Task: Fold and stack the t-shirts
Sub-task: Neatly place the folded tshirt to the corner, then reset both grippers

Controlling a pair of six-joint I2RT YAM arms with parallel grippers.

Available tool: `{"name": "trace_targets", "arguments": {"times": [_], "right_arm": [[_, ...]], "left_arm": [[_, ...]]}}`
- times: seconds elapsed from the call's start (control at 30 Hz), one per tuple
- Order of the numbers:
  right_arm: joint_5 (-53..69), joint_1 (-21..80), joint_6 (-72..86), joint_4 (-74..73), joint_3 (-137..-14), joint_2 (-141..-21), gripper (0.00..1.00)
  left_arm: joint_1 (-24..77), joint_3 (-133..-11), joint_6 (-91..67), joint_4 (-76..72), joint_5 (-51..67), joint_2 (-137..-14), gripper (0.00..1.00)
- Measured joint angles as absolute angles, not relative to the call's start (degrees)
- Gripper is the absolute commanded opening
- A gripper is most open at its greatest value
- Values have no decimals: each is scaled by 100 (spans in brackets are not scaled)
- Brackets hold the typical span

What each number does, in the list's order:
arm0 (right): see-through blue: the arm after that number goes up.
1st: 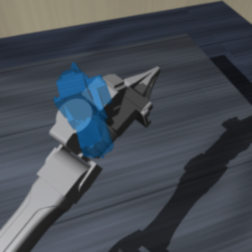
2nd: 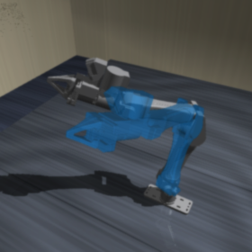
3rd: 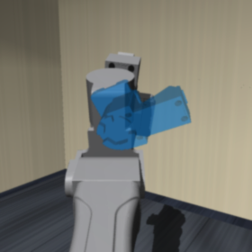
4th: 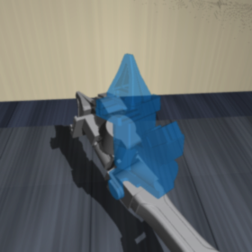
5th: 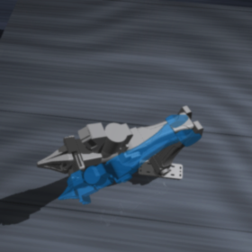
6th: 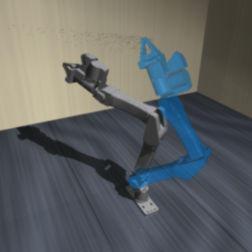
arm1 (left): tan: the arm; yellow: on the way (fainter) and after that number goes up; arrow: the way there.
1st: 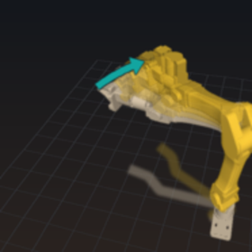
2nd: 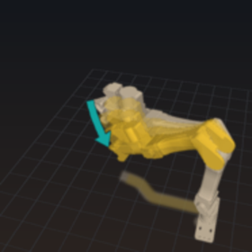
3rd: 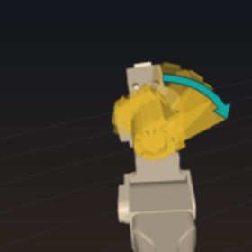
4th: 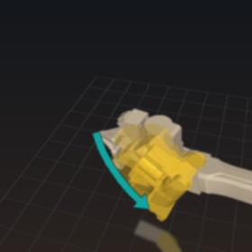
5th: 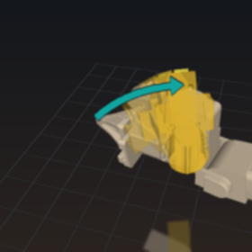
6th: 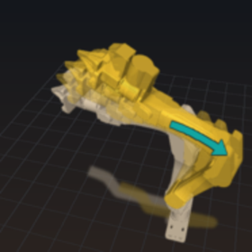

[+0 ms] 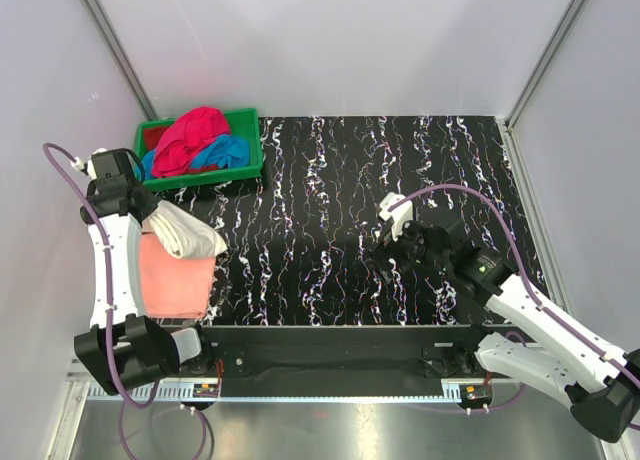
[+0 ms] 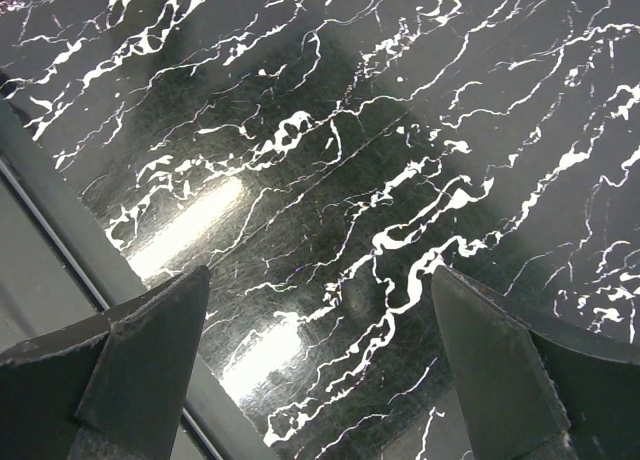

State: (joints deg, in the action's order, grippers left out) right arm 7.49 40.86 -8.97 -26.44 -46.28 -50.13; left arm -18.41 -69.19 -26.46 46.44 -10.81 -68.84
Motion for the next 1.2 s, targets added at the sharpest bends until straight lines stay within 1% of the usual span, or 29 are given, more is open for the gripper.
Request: {"name": "trace_targets", "arguments": {"times": [0.3,0.53,0.57,0.6,0.63,0.67,0.7,0.73,0.8,0.83,1.0,1.1,1.2], "right_arm": [[832,4086,-871,-2644,-4584,-5015,100],[858,4086,-873,-2646,-4571,-5015,100],[862,4086,-873,-2646,-4571,-5015,100],[864,4086,-873,-2646,-4571,-5015,100],[867,4086,-871,-2646,-4571,-5015,100],[869,4086,-869,-2646,-4571,-5015,100],[873,4086,-860,-2648,-4571,-5015,100],[875,4086,-847,-2648,-4571,-5015,100],[913,4086,-801,-2648,-4571,-5015,100],[930,4086,-766,-2650,-4571,-5015,100],[1020,4086,-718,-2668,-4571,-5015,100],[1022,4086,-714,-2698,-4571,-5017,100],[1020,4086,-694,-2698,-4571,-5050,100]], "left_arm": [[-2049,-6886,-2399,4609,-956,-6882,0],[-2324,-6219,-2674,4720,-1256,-6584,0],[-2408,-6106,-2729,4770,-1389,-6504,5],[-2495,-5970,-2818,4829,-1522,-6403,12],[-2589,-5826,-2954,4921,-1695,-6287,22],[-2705,-5649,-3111,5035,-1835,-6152,37],[-2836,-5465,-3256,5137,-1949,-6003,75],[-2976,-5295,-3389,5325,-2082,-5863,85],[-3170,-5148,-3649,5655,-2331,-5704,96],[-3205,-5164,-3754,5813,-2421,-5677,99],[-3092,-5502,-4289,6136,-2397,-5669,99],[-2617,-5553,-4521,6036,-2322,-5553,99],[-1817,-5548,-4584,5686,-2119,-5489,99]]}}
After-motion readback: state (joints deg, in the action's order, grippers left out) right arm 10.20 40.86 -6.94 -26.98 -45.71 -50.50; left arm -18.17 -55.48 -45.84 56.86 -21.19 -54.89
